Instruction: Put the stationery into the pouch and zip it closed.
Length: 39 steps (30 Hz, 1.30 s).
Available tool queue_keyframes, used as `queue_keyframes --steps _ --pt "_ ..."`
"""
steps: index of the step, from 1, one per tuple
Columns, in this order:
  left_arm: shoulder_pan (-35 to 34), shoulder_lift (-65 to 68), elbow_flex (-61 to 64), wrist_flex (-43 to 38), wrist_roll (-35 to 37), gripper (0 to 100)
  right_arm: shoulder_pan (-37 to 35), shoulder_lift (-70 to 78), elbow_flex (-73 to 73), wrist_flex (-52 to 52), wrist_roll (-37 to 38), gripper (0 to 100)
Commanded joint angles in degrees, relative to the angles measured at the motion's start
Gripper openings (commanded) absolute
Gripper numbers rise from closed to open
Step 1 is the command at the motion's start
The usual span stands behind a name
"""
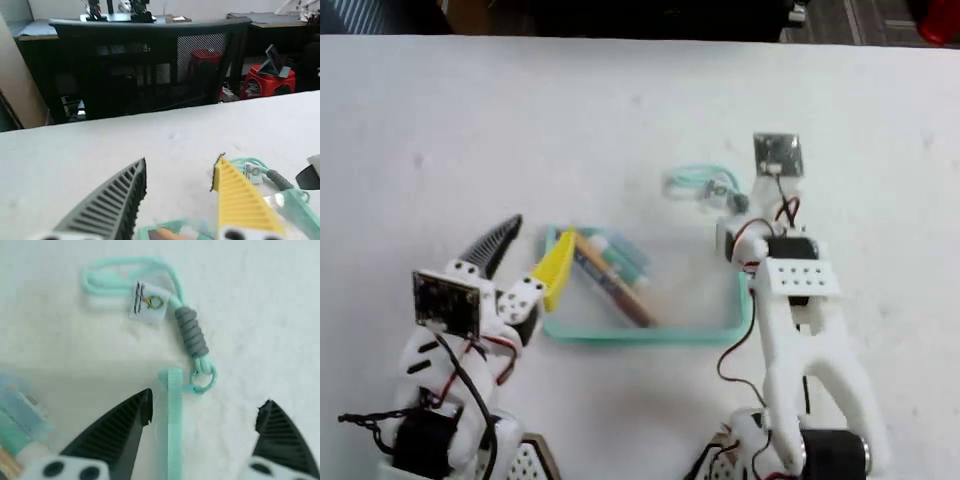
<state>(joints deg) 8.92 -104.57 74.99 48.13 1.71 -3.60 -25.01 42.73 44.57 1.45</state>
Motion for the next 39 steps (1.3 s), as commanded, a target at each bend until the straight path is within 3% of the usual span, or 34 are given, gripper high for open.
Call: queue_keyframes --steps 1,3,7,13,21,25,30,36,39 --pt "-6.37 0.92 -3.25 -3.60 -3.52 23 0.84 -7.08 -13.63 8.48 0.44 25.7" --pt "-7.52 4.00 -6.42 -3.52 -6.24 20 0.92 -8.75 -20.31 12.70 0.53 17.3" --pt "-7.60 17.63 -20.31 1.93 -13.19 4 1.36 -9.80 -32.53 21.58 0.62 1.0" --pt "-8.22 36.09 -49.23 20.75 -15.56 2 0.92 -16.13 -46.33 36.18 0.53 1.6" --pt "-16.84 39.08 -70.07 38.95 -13.36 2 0.84 -35.56 -49.14 42.33 0.53 1.7" --pt "-16.84 37.05 -70.95 44.13 -12.04 2 -4.26 -47.60 -49.14 45.93 0.53 1.7" --pt "-16.84 22.20 -66.37 42.90 -11.34 2 -12.62 -60.26 -48.97 48.92 0.53 1.7" --pt "-16.84 0.22 -48.79 35.78 -16.97 2 -12.88 -71.96 -41.23 49.71 0.53 1.7" --pt "-16.92 -0.66 -45.71 37.36 -17.05 2 -11.12 -78.99 -36.13 49.89 0.53 1.7"
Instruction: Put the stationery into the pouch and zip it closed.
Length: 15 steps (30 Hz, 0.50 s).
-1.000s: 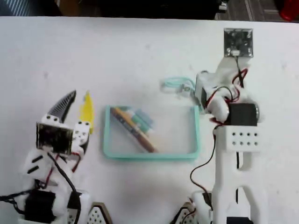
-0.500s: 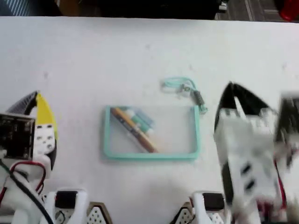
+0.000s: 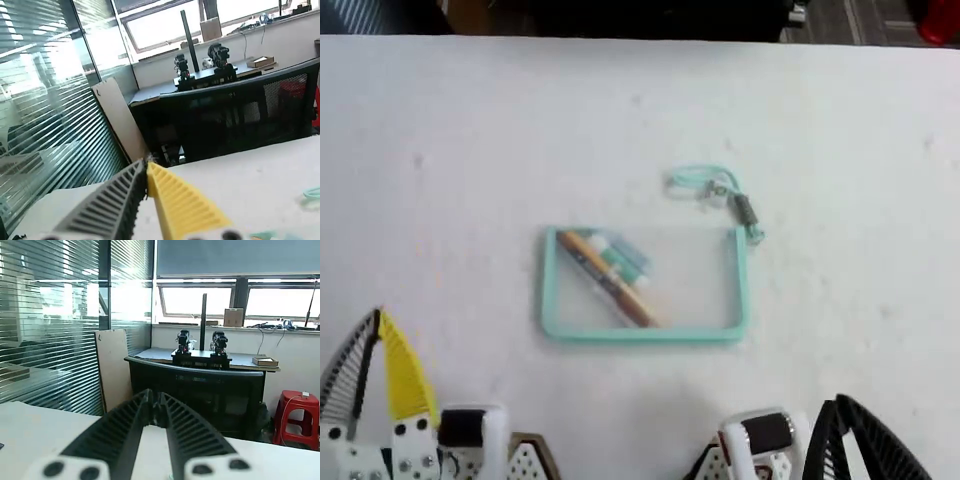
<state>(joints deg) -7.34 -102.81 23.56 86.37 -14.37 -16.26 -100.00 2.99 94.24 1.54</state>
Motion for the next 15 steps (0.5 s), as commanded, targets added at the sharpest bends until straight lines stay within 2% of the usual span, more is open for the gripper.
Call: queue_keyframes --steps 1,5,8,12,15 --pt "-0.57 -1.36 6.15 -0.26 -0.79 2 2.59 -4.26 4.40 0.84 0.44 1.7" --pt "-0.57 -1.71 7.21 -0.35 0.53 2 4.00 -3.38 5.27 2.95 0.44 1.7" --pt "-0.57 -1.71 12.40 -3.08 0.79 2 4.00 -3.47 7.74 0.04 0.44 1.7" --pt "-0.57 -1.71 28.40 -11.96 0.44 2 4.00 -3.38 21.89 -9.36 0.53 1.9" --pt "-0.66 -1.71 40.26 -21.27 0.44 2 4.44 -3.38 36.04 -18.68 0.53 6.3"
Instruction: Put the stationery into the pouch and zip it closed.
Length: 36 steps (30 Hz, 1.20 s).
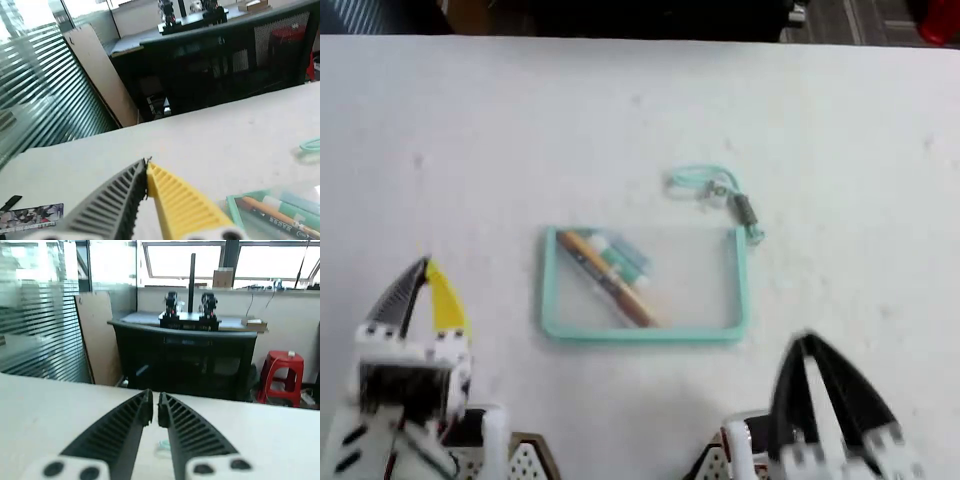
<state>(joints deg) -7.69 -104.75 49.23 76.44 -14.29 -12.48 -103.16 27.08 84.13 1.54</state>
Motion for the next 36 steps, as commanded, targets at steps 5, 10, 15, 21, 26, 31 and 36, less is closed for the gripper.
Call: queue_keyframes --steps 5,10,15,21,26,31,36 --pt "-0.22 0.22 30.42 -23.38 0.44 2 0.66 -0.22 32.97 -24.13 0.44 17.2" --pt "-0.57 0.22 42.81 -29.45 0.35 2 0.66 -0.22 47.91 -34.42 0.35 19.3" --pt "-0.66 0.22 47.74 -28.75 0.79 2 0.92 -0.22 59.16 -38.73 0.00 19.7" --pt "-0.92 0.13 47.74 -22.07 0.62 2 7.52 -0.04 69.80 -43.56 0.00 19.7" --pt "-1.27 0.13 47.74 -13.80 0.79 2 12.62 0.04 69.80 -34.86 0.00 19.7" --pt "-1.19 0.13 47.74 -8.53 0.79 2 12.62 0.04 69.80 -19.65 0.00 19.7" --pt "-1.45 0.13 47.74 -2.81 0.79 2 13.05 0.31 69.80 -11.65 0.35 19.4"
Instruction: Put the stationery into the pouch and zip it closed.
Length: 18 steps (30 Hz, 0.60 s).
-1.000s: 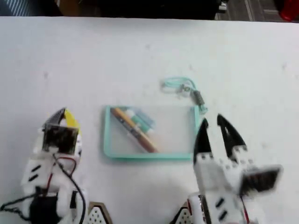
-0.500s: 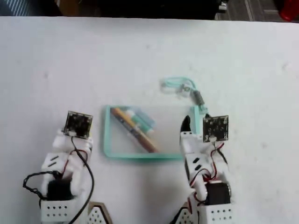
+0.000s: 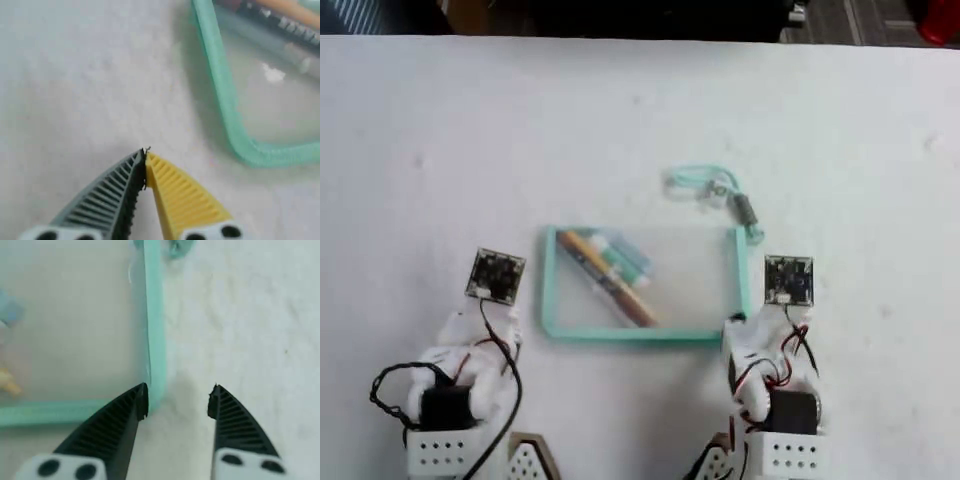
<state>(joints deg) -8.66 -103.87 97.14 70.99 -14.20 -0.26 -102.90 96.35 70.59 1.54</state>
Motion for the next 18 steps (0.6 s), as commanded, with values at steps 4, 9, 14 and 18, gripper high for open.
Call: queue_keyframes --steps 4,9,14,18 --pt "-0.57 -0.75 -0.18 2.64 0.70 2 0.48 0.04 0.53 1.89 0.44 19.4" --pt "-0.40 -0.75 -0.18 2.73 0.62 2 0.75 -0.04 0.53 1.98 0.26 19.4" --pt "-0.40 -0.75 -0.18 2.73 0.62 2 0.75 -0.13 0.53 1.98 0.26 19.4" --pt "-0.40 -0.75 -0.18 2.73 0.62 2 0.84 -0.13 0.53 1.98 0.26 19.4"
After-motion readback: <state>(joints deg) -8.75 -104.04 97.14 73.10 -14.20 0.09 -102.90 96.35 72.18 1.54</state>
